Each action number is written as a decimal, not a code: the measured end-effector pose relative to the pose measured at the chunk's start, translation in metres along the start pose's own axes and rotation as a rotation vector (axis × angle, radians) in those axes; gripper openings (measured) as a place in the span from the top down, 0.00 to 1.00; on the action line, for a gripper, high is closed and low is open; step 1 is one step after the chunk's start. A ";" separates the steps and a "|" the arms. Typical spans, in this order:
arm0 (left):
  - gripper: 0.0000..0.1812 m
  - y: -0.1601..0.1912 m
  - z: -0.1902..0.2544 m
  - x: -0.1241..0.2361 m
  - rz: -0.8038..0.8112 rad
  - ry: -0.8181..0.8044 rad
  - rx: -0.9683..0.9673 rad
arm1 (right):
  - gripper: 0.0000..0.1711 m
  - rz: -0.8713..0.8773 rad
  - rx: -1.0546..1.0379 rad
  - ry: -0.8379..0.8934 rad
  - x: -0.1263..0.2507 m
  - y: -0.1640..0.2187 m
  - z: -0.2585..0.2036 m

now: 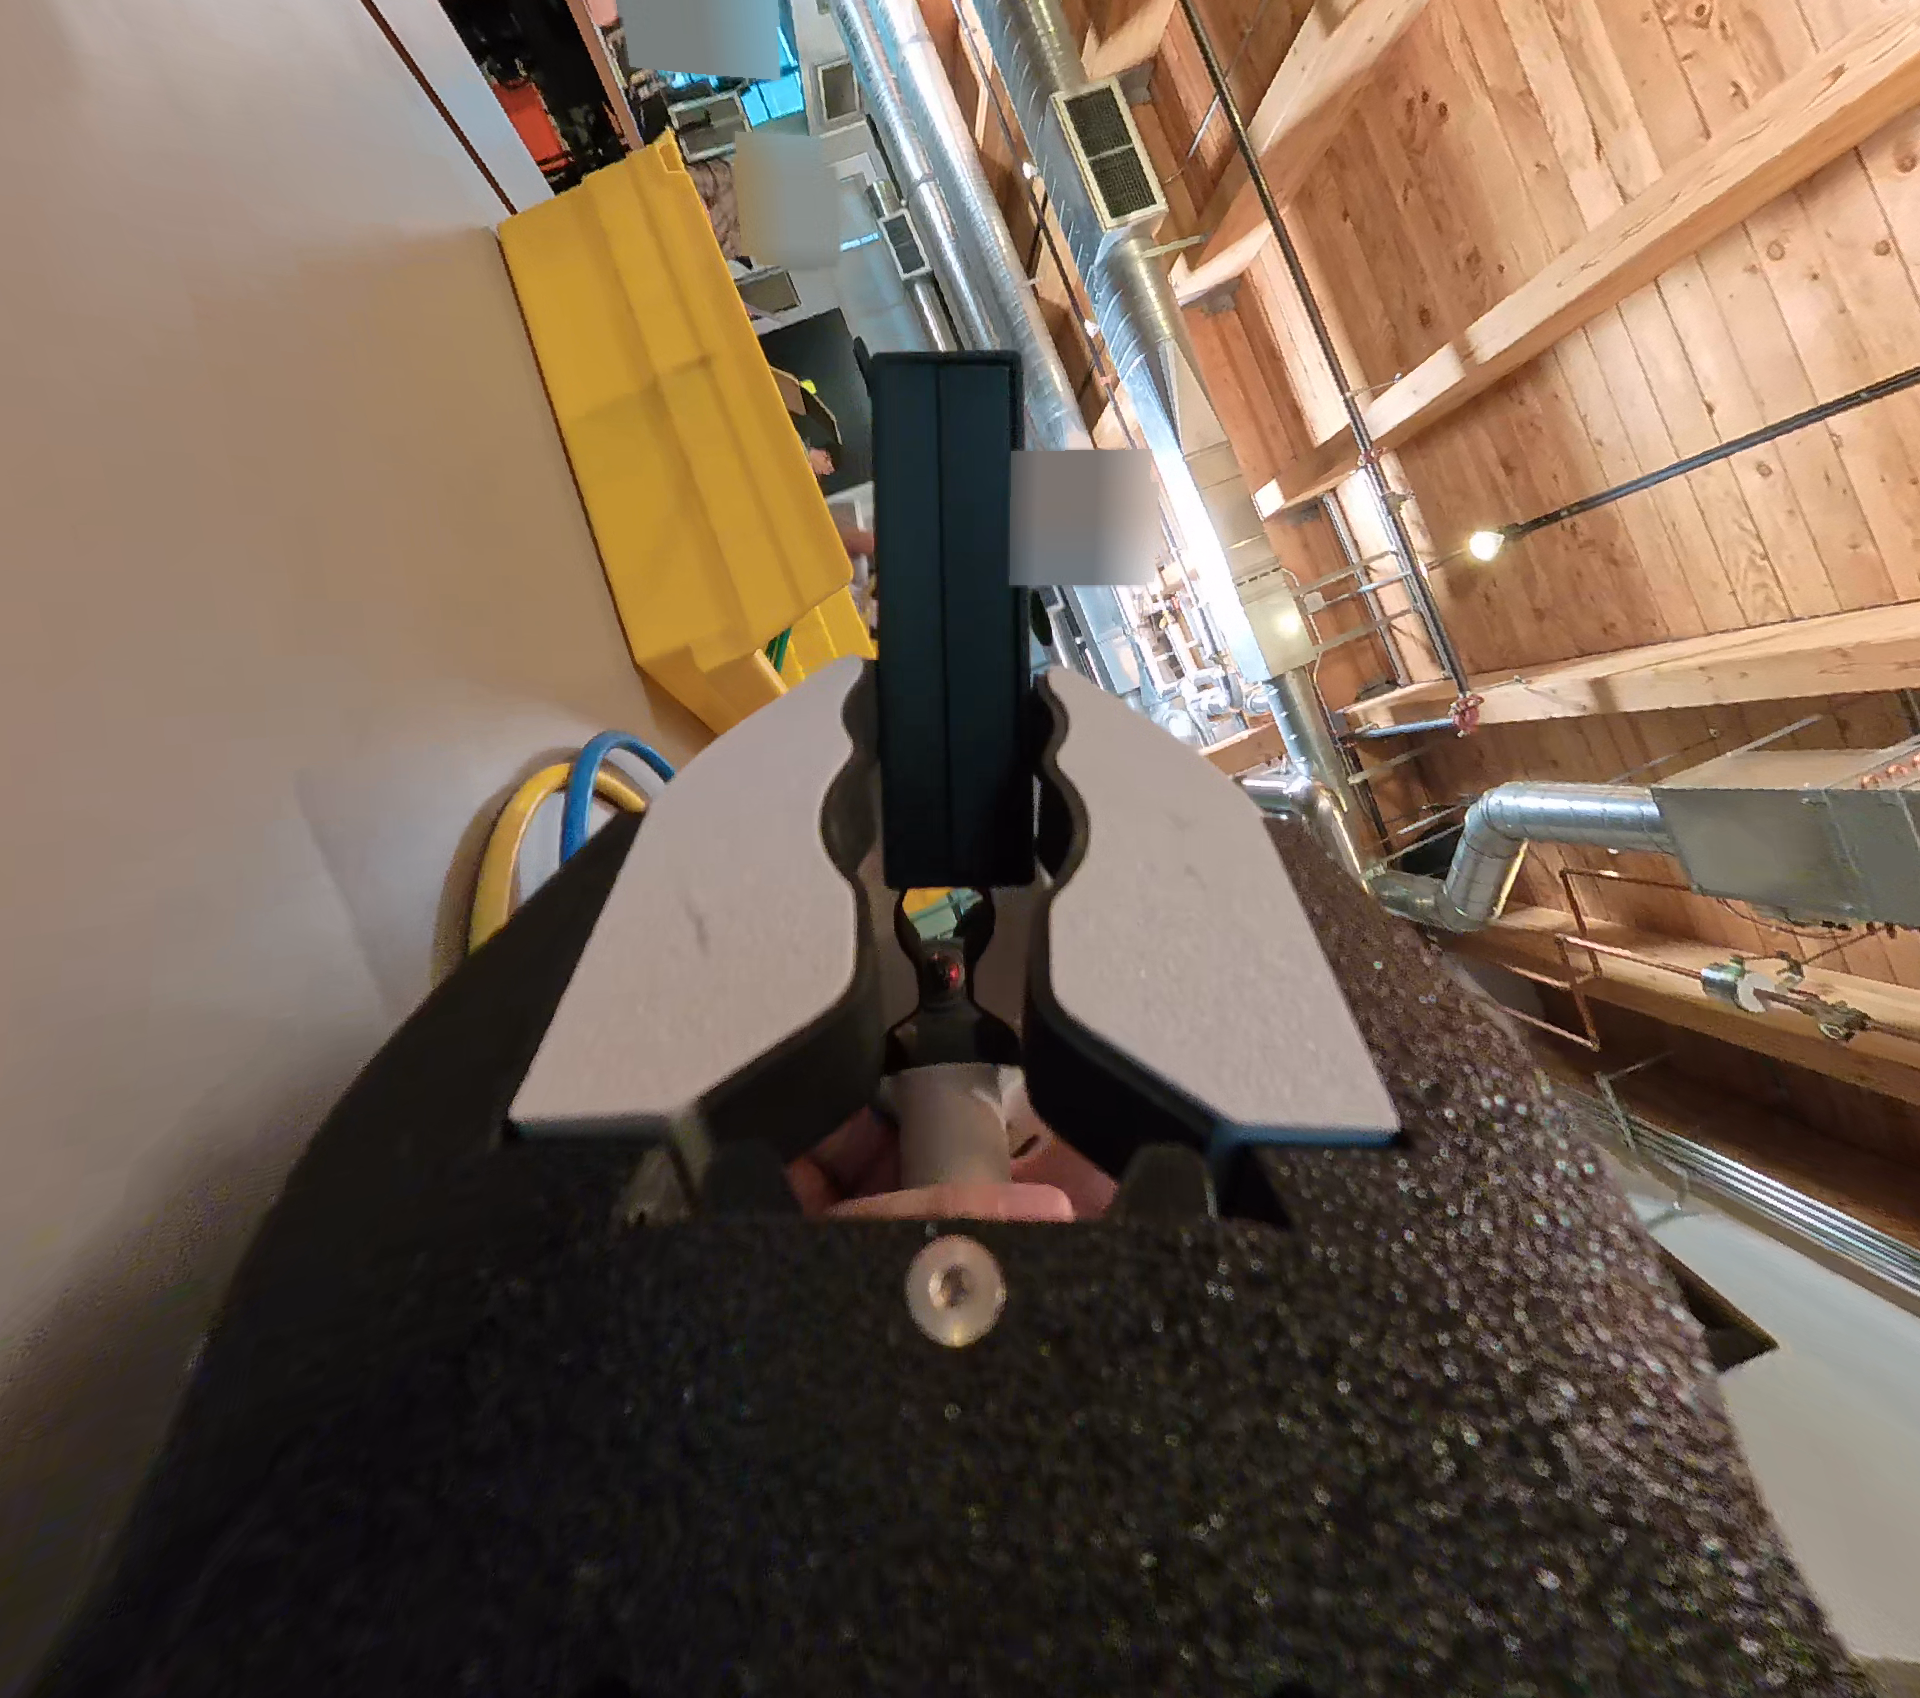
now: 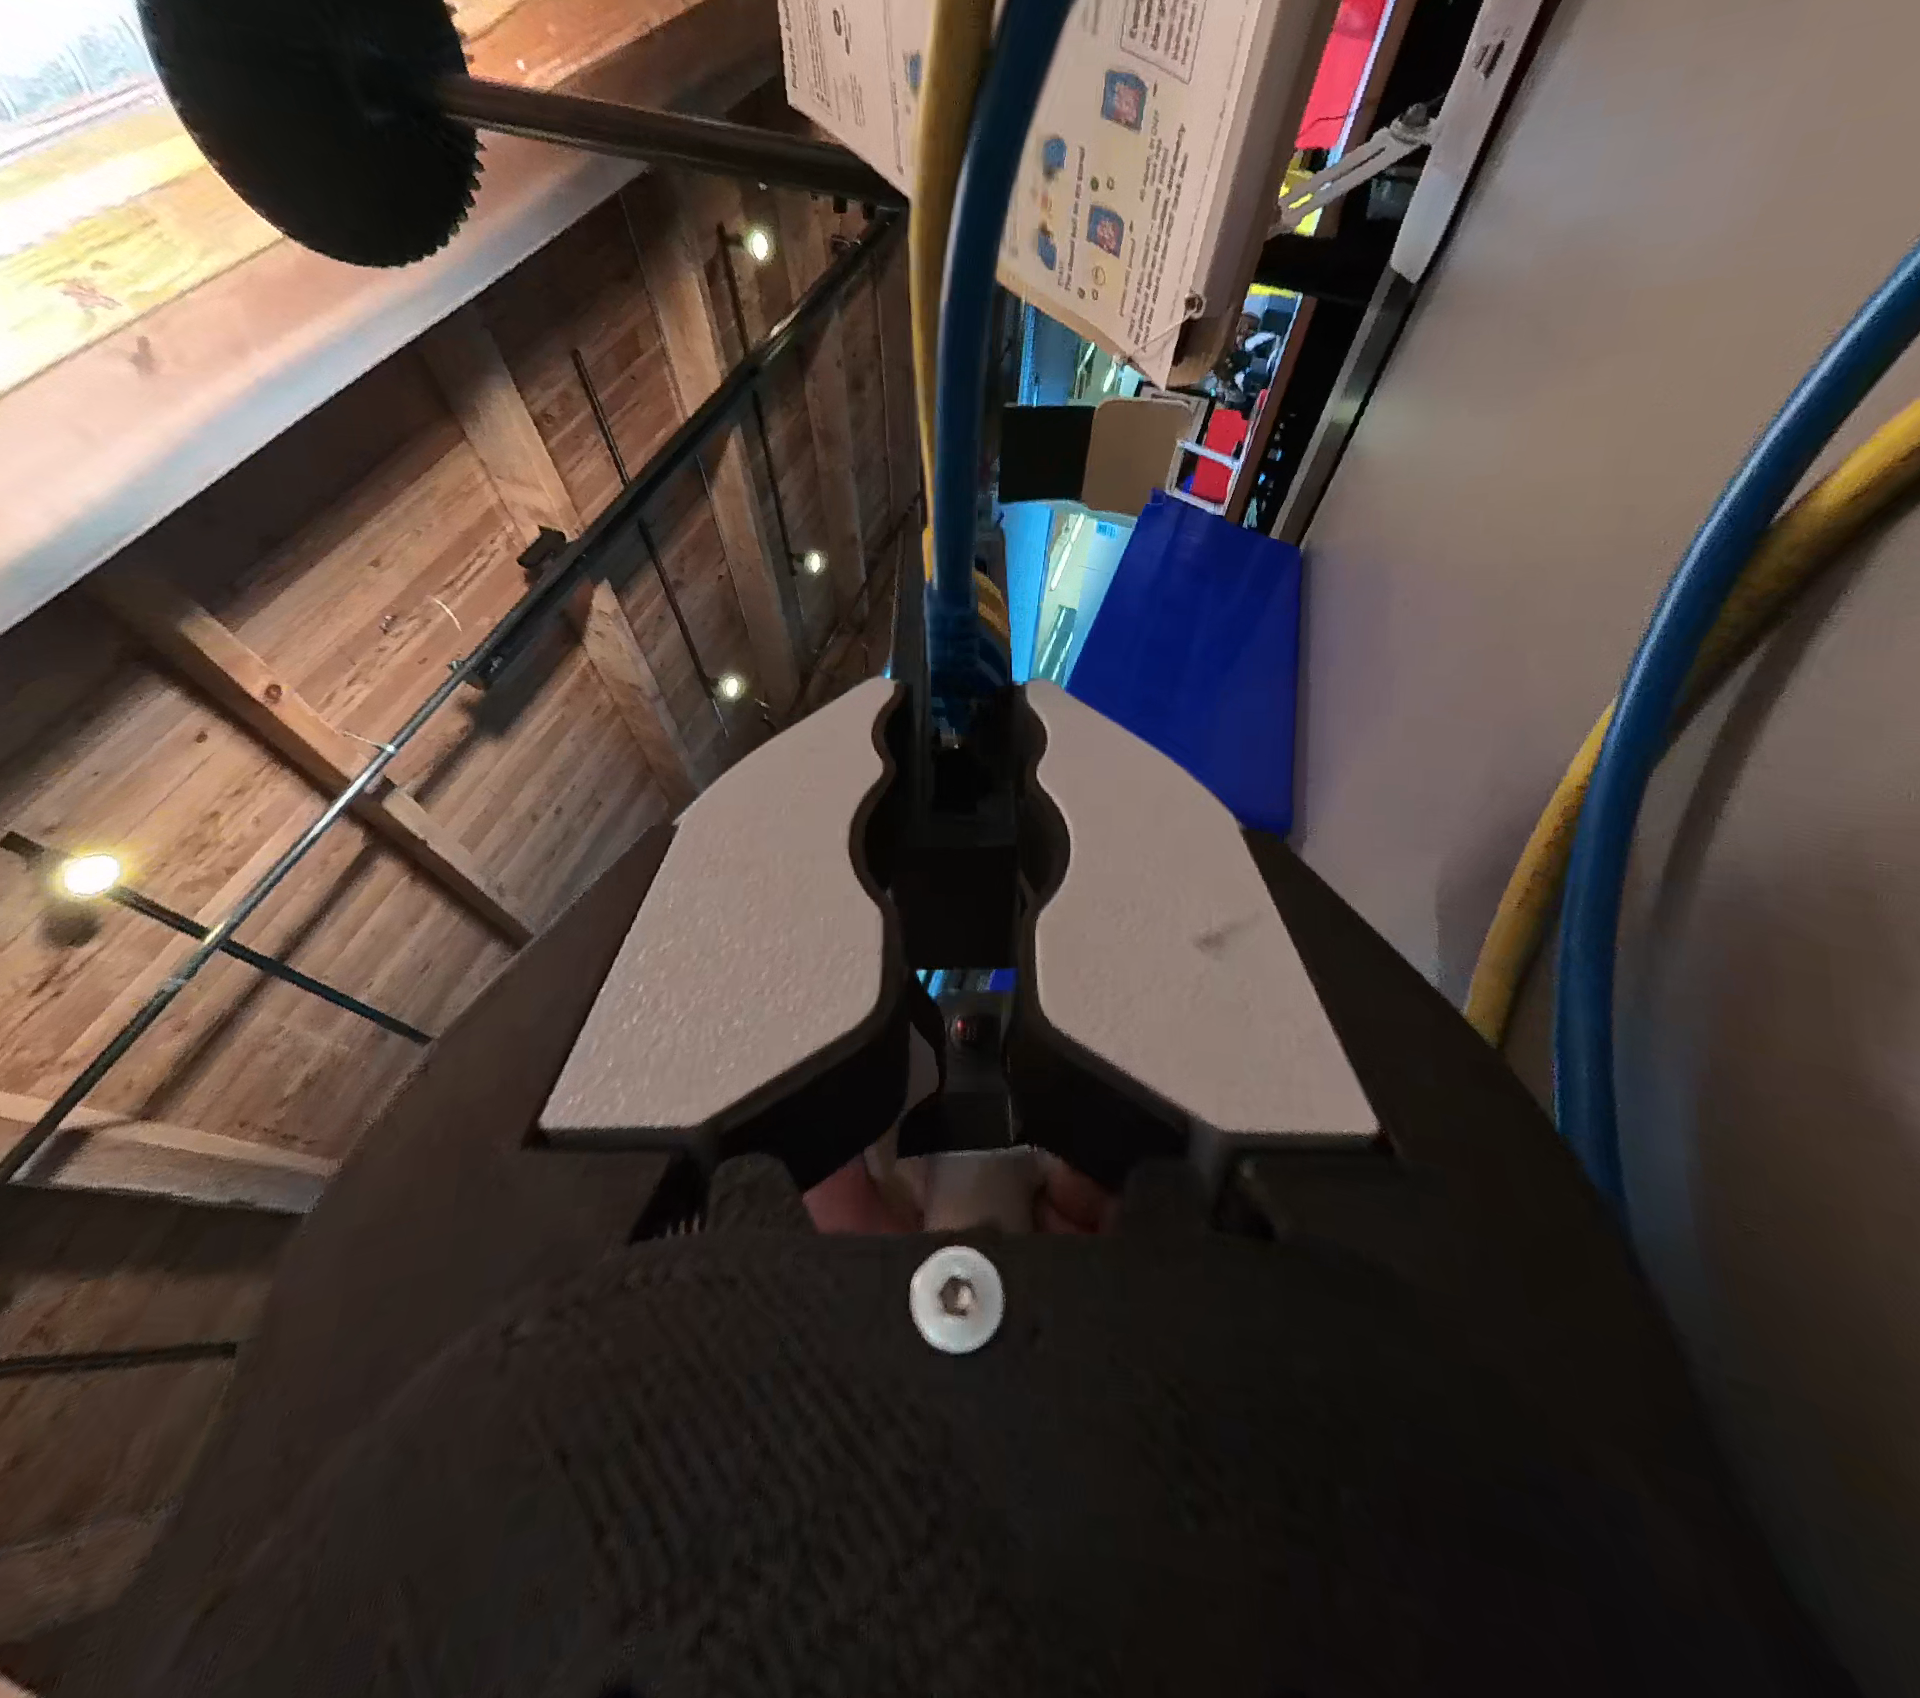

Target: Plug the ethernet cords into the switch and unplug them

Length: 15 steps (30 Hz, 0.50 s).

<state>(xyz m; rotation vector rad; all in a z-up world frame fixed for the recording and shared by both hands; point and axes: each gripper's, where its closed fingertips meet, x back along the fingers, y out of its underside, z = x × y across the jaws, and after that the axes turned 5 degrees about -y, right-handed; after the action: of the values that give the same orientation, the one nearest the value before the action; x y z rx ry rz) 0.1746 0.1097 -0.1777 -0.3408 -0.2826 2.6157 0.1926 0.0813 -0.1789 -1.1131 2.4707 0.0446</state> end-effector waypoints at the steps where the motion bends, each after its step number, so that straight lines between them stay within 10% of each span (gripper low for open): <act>1: 0.85 0.001 0.000 -0.001 -0.010 0.003 -0.001 | 0.90 -0.009 0.002 0.005 0.000 0.001 0.001; 15: 0.85 0.010 -0.006 -0.004 -0.043 -0.036 -0.074 | 0.92 -0.017 -0.012 0.037 0.001 -0.005 0.009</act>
<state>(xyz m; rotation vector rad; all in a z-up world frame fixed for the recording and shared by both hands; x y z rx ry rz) 0.1750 0.1001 -0.1850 -0.3092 -0.3962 2.5758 0.1985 0.0790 -0.1868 -1.1503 2.4966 0.0342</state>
